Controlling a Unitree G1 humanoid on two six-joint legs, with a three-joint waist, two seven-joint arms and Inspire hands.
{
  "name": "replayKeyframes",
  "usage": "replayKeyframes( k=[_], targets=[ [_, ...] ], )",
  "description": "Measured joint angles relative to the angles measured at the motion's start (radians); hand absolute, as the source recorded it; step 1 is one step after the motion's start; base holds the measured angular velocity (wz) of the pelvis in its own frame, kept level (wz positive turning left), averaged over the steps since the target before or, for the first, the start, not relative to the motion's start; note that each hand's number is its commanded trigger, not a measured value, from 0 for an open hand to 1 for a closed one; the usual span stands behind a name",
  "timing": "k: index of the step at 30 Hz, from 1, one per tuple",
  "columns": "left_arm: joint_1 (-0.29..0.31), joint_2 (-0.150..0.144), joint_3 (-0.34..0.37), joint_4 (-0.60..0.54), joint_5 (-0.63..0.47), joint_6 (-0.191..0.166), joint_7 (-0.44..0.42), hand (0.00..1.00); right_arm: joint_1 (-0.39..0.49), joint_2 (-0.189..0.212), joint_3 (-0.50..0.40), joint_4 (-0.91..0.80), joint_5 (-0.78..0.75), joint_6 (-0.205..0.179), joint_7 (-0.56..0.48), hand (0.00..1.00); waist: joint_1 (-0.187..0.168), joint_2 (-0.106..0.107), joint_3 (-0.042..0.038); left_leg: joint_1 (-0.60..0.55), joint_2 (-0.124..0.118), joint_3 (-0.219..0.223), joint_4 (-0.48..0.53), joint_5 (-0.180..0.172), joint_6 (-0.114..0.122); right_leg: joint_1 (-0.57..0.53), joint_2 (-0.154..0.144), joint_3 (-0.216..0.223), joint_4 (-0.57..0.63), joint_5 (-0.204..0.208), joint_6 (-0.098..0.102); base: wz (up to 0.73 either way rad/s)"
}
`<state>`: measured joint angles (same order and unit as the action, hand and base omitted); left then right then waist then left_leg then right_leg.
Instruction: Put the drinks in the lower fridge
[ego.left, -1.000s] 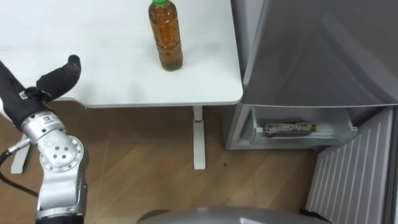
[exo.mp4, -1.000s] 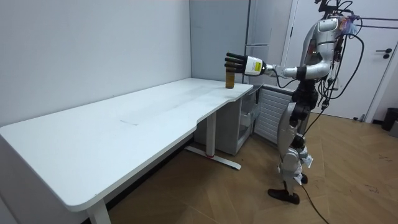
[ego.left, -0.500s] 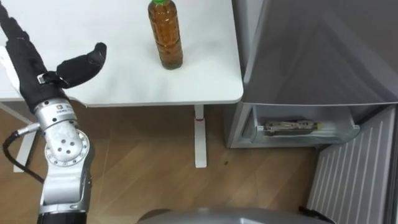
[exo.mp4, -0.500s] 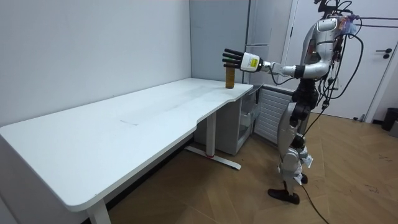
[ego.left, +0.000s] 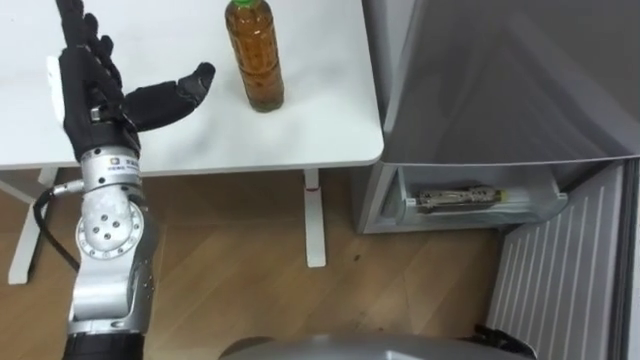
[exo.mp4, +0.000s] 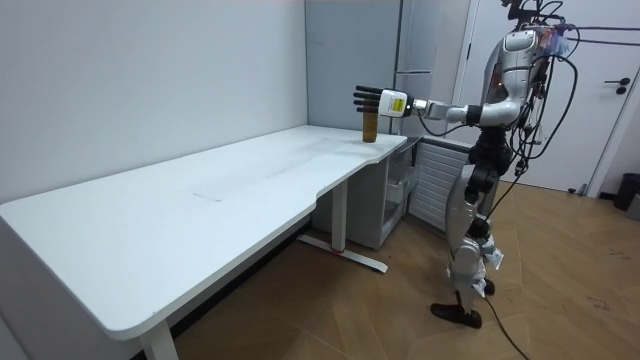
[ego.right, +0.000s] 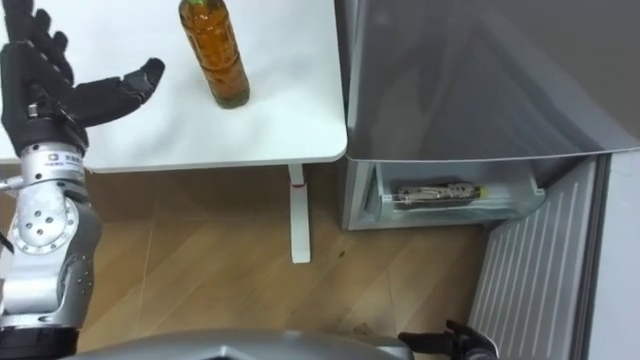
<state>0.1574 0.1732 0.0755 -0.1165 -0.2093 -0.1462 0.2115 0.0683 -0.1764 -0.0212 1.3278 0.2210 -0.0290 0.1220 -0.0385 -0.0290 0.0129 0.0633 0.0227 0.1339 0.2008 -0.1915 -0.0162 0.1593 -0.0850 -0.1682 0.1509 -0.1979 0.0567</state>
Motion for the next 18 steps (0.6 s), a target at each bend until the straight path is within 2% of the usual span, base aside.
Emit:
replayKeyframes(
  k=[5, 13, 18],
  targets=[
    [0.0, 0.0, 0.0, 0.003, -0.062, 0.035, -0.055, 0.0, 0.0, 0.0, -0.002, -0.003, 0.0, 0.006, 0.001, 0.0, -0.011, 0.001, -0.0011, 0.001, 0.0, 0.001, 0.002, 0.0, 0.0, -0.002, 0.0, 0.002, 0.0, 0.0, 0.0, 0.0],
    [-0.007, 0.0, 0.001, 0.014, -0.084, 0.057, -0.105, 0.0, 0.009, 0.0, -0.003, -0.013, 0.0, 0.008, -0.008, 0.0, -0.011, 0.007, -0.0086, 0.003, 0.001, 0.001, 0.005, 0.0, 0.0, -0.002, 0.001, 0.003, 0.001, 0.001, -0.001, 0.0],
    [-0.018, 0.0, 0.001, 0.019, -0.094, 0.069, -0.13, 0.0, 0.01, -0.001, -0.003, -0.014, 0.002, 0.007, -0.017, 0.0, -0.014, 0.011, -0.0087, 0.009, 0.001, 0.003, 0.005, 0.0, 0.0, 0.002, 0.0, 0.006, 0.002, 0.001, -0.002, -0.01]
  ],
)
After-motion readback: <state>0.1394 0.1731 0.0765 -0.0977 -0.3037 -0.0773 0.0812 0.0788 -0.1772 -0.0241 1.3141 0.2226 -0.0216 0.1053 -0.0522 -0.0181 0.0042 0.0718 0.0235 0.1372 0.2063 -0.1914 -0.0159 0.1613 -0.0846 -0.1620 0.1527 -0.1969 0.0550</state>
